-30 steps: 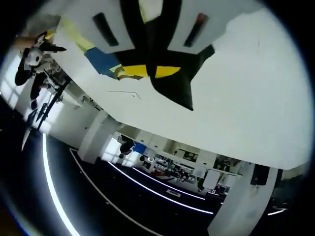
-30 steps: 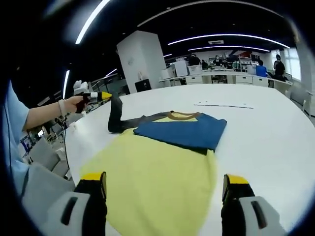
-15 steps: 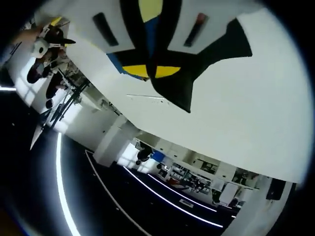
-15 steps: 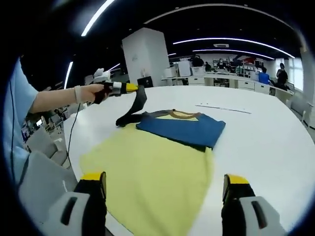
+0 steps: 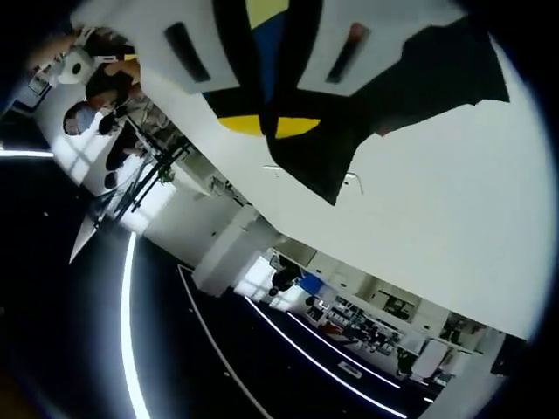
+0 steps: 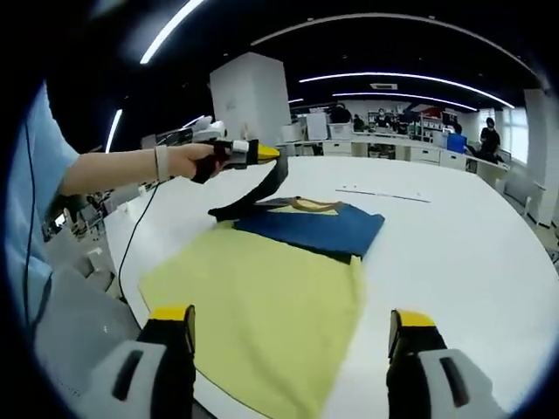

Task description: Fold the garment on the visible template until the final outline fits inside the template.

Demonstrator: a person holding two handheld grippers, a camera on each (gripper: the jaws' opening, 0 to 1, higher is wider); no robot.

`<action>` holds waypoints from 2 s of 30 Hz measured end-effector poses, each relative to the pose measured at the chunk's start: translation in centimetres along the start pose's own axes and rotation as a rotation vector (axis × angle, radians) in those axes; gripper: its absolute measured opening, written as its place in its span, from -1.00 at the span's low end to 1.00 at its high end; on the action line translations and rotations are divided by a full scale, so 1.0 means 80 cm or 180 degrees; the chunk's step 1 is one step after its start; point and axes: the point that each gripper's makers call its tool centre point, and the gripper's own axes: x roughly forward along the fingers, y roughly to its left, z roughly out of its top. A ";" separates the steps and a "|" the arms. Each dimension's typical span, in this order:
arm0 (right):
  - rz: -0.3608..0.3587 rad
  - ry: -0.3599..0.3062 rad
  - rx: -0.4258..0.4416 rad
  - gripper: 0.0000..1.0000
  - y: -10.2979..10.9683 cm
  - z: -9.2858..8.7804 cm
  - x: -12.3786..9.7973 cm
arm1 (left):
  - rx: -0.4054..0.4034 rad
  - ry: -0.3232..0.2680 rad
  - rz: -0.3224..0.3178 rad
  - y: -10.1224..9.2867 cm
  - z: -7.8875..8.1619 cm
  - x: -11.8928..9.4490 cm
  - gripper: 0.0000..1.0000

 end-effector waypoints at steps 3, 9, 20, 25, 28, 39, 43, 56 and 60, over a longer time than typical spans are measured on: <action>-0.0003 -0.0018 0.0002 0.83 0.001 0.001 0.000 | -0.0007 0.0066 -0.0117 -0.018 -0.014 0.024 -1.00; -0.0001 0.0000 0.0021 0.83 0.001 -0.001 -0.001 | 0.0004 0.0231 -0.0262 -0.040 -0.045 0.056 -1.00; -0.0061 -0.0026 0.0096 0.82 -0.008 0.000 -0.003 | 0.0086 0.0624 -0.0439 -0.067 -0.106 0.086 -1.00; -0.0099 -0.0041 0.0114 0.81 -0.011 0.000 -0.004 | 0.0205 0.0848 -0.0551 -0.082 -0.140 0.090 -1.00; -0.0090 -0.0030 0.0144 0.81 -0.011 -0.001 -0.003 | 0.0189 0.0942 -0.0532 -0.082 -0.158 0.093 -1.00; -0.0079 -0.0034 0.0160 0.80 -0.012 -0.002 -0.003 | 0.0252 0.1177 -0.0531 -0.081 -0.192 0.093 -1.00; -0.0074 -0.0032 0.0158 0.81 -0.012 -0.002 -0.002 | 0.0276 0.1220 -0.0535 -0.080 -0.195 0.091 -1.00; -0.0046 0.0003 0.0163 0.82 -0.010 -0.005 0.000 | 0.0594 0.1181 -0.0464 -0.070 -0.182 0.083 -0.33; -0.0035 0.0039 0.0122 0.85 -0.008 -0.008 0.001 | 0.0773 0.1171 -0.0283 -0.054 -0.177 0.081 0.12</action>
